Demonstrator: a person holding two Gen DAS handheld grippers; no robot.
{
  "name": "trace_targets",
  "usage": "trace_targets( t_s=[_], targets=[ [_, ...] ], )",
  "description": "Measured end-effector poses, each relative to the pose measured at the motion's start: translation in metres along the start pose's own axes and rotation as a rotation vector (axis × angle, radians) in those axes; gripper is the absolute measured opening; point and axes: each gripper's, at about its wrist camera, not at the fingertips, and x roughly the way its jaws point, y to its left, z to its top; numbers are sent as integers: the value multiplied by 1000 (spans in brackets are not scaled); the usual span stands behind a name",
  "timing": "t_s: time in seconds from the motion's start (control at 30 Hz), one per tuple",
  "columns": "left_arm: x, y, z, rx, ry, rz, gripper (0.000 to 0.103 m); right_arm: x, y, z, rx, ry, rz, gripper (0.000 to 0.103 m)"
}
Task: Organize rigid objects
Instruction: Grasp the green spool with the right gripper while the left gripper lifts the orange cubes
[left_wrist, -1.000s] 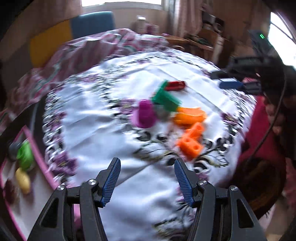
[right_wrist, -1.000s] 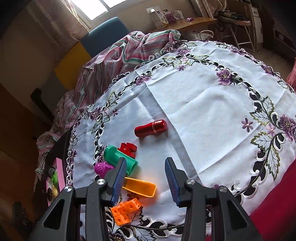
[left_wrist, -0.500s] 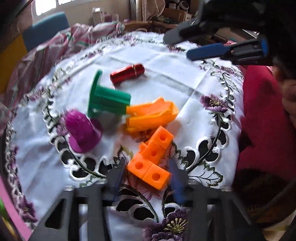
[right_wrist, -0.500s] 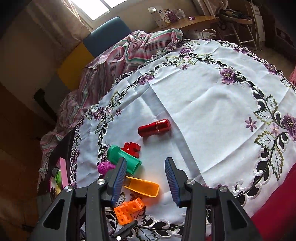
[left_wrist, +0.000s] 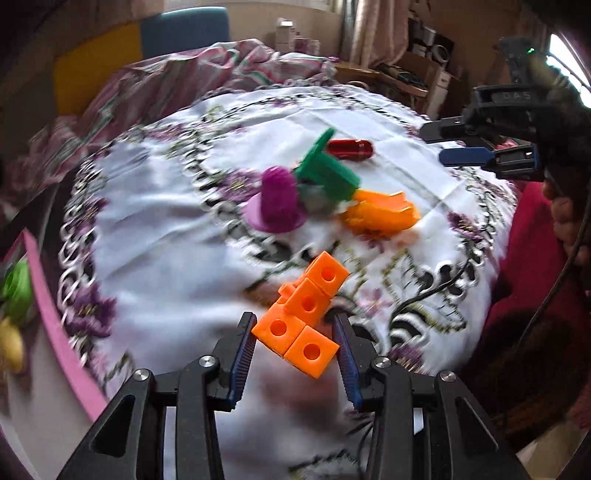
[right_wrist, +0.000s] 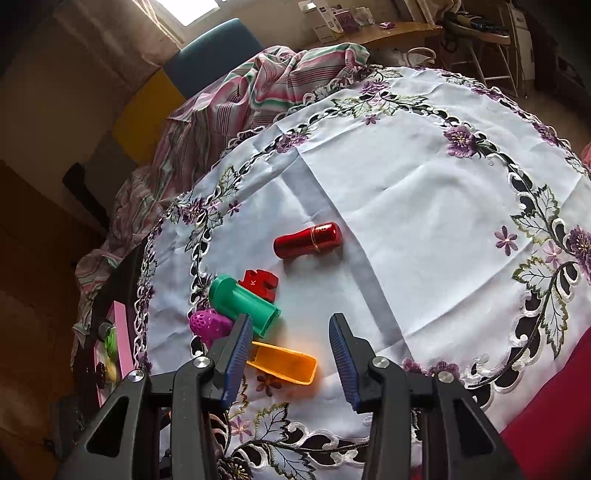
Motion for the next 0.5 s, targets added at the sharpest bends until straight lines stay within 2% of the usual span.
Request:
trace_targets(
  t_s=[0.17,0.23,0.5],
  targets=[
    [1,18,-21,-53,9,51,43,12,19,-2,-106,69,-59,43],
    [0,21,-25,-60,-20,50,43,18,31,-2,-182,97,-91,43],
    [3,20,-26,-51,-45,53,43,61,87,-2,-481,223,-164,43]
  ],
)
